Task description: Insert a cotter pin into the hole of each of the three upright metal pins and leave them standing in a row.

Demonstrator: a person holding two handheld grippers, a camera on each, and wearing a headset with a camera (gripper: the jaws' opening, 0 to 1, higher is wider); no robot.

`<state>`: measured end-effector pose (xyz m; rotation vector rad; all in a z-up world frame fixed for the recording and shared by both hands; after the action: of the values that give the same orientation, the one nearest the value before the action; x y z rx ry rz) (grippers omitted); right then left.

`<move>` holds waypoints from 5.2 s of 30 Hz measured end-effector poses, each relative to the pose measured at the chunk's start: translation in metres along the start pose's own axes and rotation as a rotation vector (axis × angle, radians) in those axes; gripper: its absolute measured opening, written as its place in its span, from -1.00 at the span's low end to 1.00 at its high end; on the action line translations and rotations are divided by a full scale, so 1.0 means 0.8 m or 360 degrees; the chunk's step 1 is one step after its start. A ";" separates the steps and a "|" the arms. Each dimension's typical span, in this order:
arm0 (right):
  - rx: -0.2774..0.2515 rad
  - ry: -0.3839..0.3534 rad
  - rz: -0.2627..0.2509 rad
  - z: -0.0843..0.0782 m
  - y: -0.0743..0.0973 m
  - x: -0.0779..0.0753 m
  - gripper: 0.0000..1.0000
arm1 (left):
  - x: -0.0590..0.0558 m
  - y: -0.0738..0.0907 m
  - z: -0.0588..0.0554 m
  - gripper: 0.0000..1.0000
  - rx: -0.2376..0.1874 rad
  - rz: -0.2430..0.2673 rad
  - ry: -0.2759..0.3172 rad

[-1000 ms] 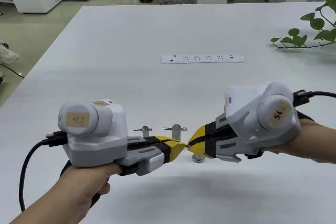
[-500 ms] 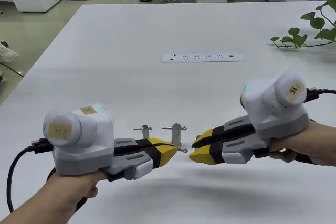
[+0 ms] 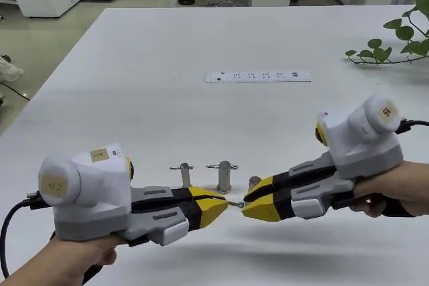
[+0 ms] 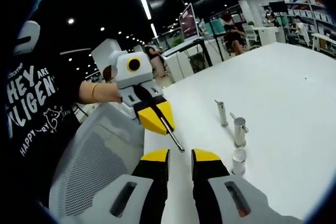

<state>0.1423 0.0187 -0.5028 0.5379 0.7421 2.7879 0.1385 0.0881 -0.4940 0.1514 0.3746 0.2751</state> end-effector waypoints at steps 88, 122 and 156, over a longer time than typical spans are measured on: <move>0.0501 0.0817 -0.0339 -0.045 0.039 -0.073 -1.00 | 0.038 -0.052 -0.031 -0.35 0.0196 0.0524 -0.0246; 0.0630 0.0982 -0.0335 -0.049 0.040 -0.113 -1.00 | 0.078 -0.105 -0.051 -0.62 0.0354 0.0680 -0.0169; 0.0596 0.1089 -0.0269 -0.033 0.024 -0.102 -1.00 | 0.081 -0.116 -0.053 -0.80 0.0350 0.0572 -0.0177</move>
<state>0.2044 -0.0330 -0.5380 -0.4512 1.3756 2.6616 0.2025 0.0230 -0.5730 0.4503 0.2648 0.5778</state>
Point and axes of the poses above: the centre of the closed fingertips' face, and the gripper's own axes: y roughly backward along the fingers, x roughly to its left, z roughly out of its top, the point moved 3 cm from there along y, roughly backward along the fingers, and after that the axes turned 9 degrees about -z, right-handed, at the moved point
